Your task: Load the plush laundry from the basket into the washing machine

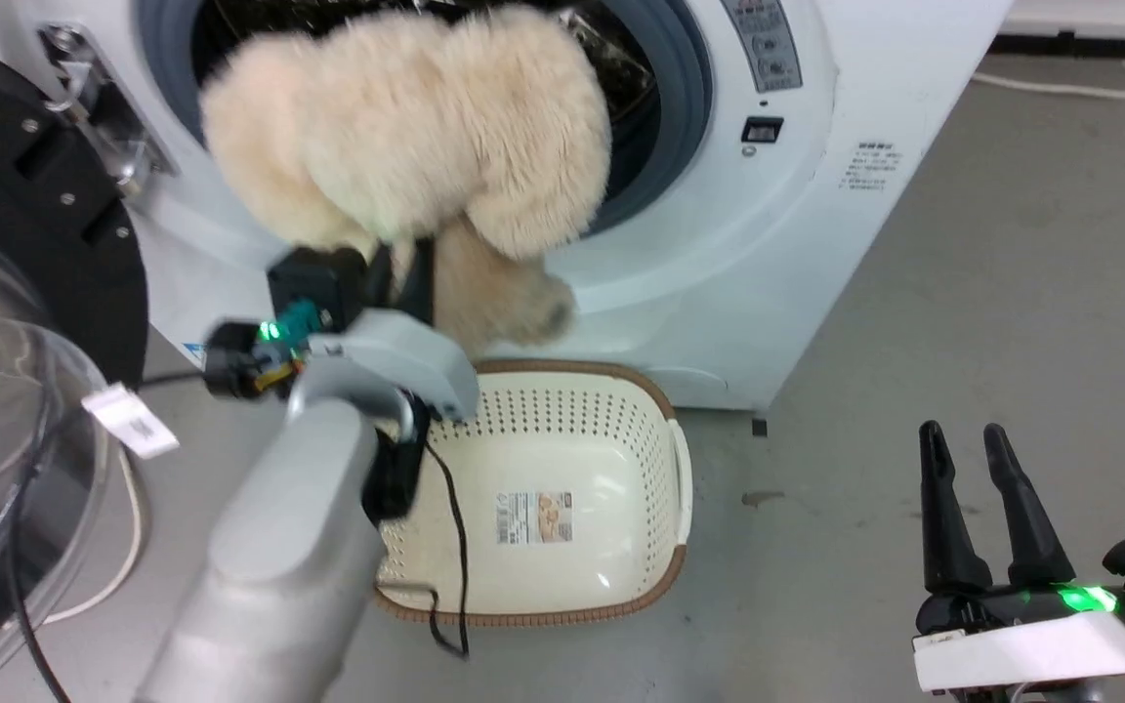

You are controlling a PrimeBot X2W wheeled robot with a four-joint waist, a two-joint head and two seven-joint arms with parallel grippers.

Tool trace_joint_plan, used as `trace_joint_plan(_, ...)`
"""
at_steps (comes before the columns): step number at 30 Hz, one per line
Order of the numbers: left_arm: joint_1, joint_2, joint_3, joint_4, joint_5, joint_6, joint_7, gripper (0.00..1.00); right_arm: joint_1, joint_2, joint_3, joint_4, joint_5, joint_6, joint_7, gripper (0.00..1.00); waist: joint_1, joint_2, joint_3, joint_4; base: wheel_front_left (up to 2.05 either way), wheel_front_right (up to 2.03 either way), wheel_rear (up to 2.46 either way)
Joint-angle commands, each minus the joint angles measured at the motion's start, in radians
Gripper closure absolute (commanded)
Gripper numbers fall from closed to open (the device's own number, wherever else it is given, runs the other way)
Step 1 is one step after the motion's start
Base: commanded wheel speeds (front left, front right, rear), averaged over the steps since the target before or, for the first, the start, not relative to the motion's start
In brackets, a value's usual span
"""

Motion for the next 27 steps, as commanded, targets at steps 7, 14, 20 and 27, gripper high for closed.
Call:
trace_joint_plan(7,-0.133,0.025,0.039,0.005,0.072,0.016,-0.007,1.00,-0.031,-0.001,0.002,-0.018,0.001,0.001,-0.004,0.00,0.0000,0.0000,0.088,-0.037,0.00,0.00,0.00)
trace_joint_plan(14,-0.247,0.061,0.066,0.019,0.127,0.020,-0.007,1.00,-0.076,-0.001,0.000,-0.037,0.003,0.001,-0.004,0.00,0.0000,0.0000,0.193,-0.075,0.00,0.00,0.00)
trace_joint_plan(20,-0.346,0.084,0.091,-0.007,0.168,0.025,-0.007,1.00,-0.108,-0.001,-0.004,-0.058,0.005,0.001,-0.004,0.00,0.0000,0.0000,0.296,-0.100,0.00,0.00,0.00)
trace_joint_plan(27,-0.456,0.111,0.114,-0.011,0.201,0.023,-0.007,1.00,-0.133,-0.001,-0.005,-0.081,0.006,0.001,-0.004,0.00,0.0000,0.0000,0.388,-0.124,0.00,0.00,0.00)
